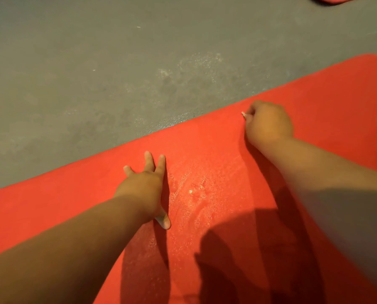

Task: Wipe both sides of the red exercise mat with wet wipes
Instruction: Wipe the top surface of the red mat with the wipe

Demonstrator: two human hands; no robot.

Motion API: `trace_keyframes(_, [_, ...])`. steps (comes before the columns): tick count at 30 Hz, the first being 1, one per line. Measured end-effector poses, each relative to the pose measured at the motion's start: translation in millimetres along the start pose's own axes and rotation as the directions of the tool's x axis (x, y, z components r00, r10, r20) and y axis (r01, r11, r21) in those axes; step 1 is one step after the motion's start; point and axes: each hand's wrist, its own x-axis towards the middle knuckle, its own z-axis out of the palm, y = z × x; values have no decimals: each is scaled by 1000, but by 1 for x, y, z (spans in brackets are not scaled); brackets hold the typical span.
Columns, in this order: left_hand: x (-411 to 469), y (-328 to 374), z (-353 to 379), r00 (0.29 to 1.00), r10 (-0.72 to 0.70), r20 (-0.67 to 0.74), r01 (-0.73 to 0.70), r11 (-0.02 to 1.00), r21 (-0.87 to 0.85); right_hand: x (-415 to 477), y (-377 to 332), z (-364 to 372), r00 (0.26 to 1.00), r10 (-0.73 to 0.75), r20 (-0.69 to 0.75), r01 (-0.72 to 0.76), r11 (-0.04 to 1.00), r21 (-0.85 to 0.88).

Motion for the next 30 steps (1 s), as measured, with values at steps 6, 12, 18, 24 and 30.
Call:
trace_keyframes(6, [1, -1, 1, 1000, 10, -11, -11, 1000, -2, -101, -95, 20, 805, -567, 175, 532, 820, 213])
trace_keyframes(12, [2, -1, -1, 1000, 14, -2, -14, 1000, 12, 3, -32, 12, 989, -146, 38, 145, 989, 26])
trace_keyframes(18, [2, 0, -1, 1000, 23, -13, -23, 999, 24, -28, -88, 28, 958, -272, 94, 275, 961, -15])
trace_keyframes(24, [2, 0, -1, 999, 28, -21, -27, 999, 35, -6, -66, 22, 939, -315, 138, 323, 946, -39])
trace_keyframes(30, [5, 0, 0, 999, 31, -43, -29, 998, 47, -32, -45, 16, 945, -310, 103, 320, 942, -103])
